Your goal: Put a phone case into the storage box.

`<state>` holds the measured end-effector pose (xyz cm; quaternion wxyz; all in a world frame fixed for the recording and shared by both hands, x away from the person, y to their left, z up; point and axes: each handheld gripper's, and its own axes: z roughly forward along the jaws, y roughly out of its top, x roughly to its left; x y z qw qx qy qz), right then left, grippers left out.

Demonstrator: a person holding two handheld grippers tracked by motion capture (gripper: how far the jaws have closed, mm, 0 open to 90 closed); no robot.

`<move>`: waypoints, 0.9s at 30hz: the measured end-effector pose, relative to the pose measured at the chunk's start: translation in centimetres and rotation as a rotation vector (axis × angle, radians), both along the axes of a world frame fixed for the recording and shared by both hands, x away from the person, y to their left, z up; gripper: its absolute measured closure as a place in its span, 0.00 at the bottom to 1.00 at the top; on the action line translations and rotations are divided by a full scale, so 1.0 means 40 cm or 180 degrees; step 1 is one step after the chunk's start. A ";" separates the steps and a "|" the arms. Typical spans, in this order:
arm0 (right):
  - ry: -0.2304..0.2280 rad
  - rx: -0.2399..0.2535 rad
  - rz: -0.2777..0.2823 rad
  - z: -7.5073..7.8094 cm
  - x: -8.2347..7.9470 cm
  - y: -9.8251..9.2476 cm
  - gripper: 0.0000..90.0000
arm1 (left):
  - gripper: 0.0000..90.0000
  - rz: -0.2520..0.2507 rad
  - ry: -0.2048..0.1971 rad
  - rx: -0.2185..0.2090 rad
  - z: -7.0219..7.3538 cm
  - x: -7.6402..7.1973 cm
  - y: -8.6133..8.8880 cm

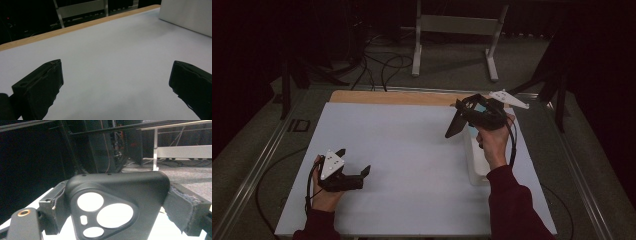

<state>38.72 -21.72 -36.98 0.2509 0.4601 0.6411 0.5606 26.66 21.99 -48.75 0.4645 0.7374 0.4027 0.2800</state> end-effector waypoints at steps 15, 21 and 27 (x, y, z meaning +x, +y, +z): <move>-0.0032 -0.0055 -0.0221 0.019 0.014 -0.020 0.16 | 0.00 0.0038 0.0011 0.0010 -0.007 -0.002 0.008; -0.0025 -0.0005 -0.0333 0.019 0.022 -0.038 0.16 | 0.00 0.0049 0.0004 0.0003 -0.007 -0.002 0.007; -0.0022 0.0015 -0.0448 0.021 0.028 -0.056 0.16 | 0.00 0.0036 -0.0002 -0.0009 -0.007 -0.004 0.000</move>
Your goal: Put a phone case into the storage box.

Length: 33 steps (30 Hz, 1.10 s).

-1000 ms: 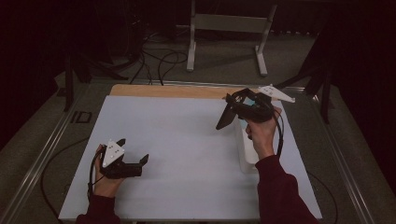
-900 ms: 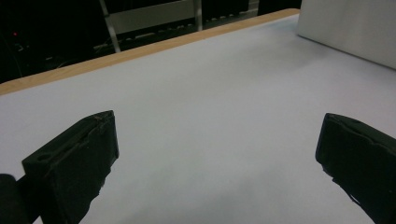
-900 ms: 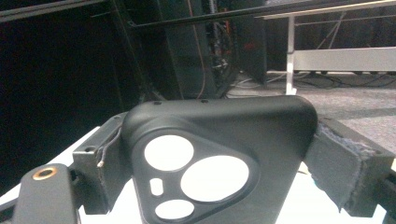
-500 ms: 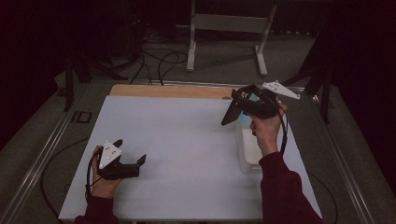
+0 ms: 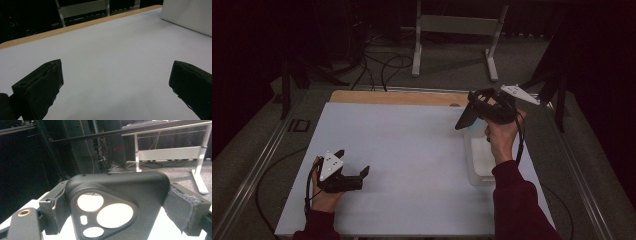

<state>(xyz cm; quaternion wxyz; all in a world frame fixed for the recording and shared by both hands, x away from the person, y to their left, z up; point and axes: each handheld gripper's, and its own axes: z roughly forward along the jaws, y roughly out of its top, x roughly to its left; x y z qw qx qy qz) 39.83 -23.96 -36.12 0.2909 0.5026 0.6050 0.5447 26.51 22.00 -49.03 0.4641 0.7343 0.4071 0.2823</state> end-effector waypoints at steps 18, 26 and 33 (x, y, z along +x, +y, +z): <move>0.0040 -0.0043 -0.0268 0.005 0.026 -0.020 0.16 | 0.00 0.0035 -0.0024 -0.0036 0.002 -0.001 0.002; 0.0059 -0.0104 -0.0382 0.000 0.035 -0.025 0.16 | 0.00 0.0032 -0.0024 -0.0031 0.002 -0.001 -0.001; 0.0074 -0.0157 -0.0491 -0.002 0.042 -0.034 0.16 | 0.00 0.0028 -0.0023 -0.0032 0.001 -0.002 -0.004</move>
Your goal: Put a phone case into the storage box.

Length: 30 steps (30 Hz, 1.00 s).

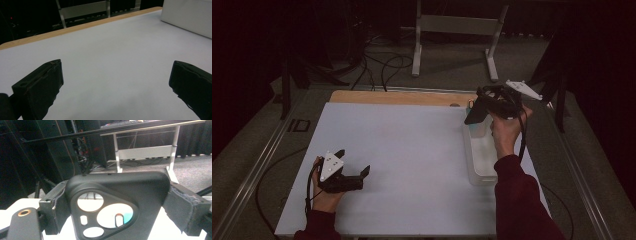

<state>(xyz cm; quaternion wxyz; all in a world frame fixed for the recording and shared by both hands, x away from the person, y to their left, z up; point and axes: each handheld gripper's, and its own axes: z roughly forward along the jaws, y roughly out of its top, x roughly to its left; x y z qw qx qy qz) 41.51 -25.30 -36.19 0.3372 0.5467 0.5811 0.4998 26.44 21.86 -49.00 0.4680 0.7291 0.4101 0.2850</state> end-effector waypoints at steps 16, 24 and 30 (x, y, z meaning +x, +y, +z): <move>0.0028 -0.0103 -0.0314 -0.010 0.018 -0.021 0.16 | 0.00 -0.0032 -0.0010 0.0009 0.001 -0.002 -0.005; 0.0078 -0.0248 -0.0397 -0.024 0.025 -0.022 0.16 | 0.00 -0.0035 -0.0012 0.0008 0.001 -0.003 -0.006; 0.0154 -0.0249 -0.0381 -0.045 0.033 -0.019 0.16 | 0.00 -0.0032 -0.0016 0.0010 0.001 -0.004 -0.005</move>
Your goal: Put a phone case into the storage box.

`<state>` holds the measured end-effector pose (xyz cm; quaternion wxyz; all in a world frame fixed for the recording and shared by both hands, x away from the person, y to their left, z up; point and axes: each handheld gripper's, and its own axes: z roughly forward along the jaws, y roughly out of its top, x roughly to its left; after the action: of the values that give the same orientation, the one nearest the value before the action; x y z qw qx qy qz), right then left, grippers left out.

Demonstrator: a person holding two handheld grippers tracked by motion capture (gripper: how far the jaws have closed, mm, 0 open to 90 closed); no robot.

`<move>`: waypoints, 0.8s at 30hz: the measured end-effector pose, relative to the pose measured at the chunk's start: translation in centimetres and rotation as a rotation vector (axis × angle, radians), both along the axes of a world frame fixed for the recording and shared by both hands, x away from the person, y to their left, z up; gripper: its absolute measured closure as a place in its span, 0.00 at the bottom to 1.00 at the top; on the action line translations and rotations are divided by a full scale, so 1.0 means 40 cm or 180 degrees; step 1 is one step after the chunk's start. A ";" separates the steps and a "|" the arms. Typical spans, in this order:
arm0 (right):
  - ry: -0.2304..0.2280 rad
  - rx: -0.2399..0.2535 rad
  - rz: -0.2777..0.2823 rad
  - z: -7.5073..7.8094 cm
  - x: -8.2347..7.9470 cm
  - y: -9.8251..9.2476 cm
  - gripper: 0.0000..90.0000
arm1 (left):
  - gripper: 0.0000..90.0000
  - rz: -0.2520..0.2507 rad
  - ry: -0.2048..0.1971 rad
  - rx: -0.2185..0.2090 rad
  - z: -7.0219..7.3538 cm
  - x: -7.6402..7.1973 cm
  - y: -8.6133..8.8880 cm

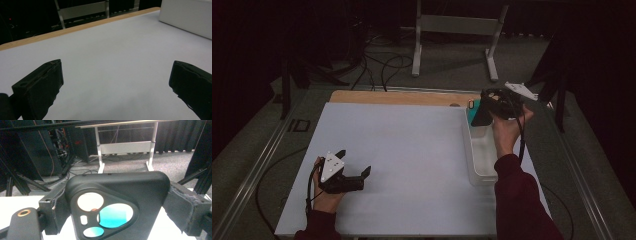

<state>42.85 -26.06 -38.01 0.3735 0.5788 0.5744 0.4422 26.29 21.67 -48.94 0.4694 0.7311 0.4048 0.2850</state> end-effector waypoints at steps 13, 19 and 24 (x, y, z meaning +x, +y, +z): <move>0.0167 -0.0014 -0.0026 -0.048 0.023 0.016 0.15 | 0.00 0.0020 -0.0013 -0.0038 0.001 -0.001 0.004; 0.0208 -0.0054 -0.0007 -0.064 0.026 0.026 0.15 | 0.00 0.0033 -0.0019 -0.0028 0.001 -0.001 0.004; 0.0239 -0.0051 -0.0016 -0.074 0.029 0.024 0.15 | 0.00 0.0045 -0.0029 -0.0032 0.002 -0.002 0.004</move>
<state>44.01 -25.09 -40.98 0.3573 0.5934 0.5901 0.4146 26.22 21.84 -48.87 0.4728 0.7247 0.4092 0.2896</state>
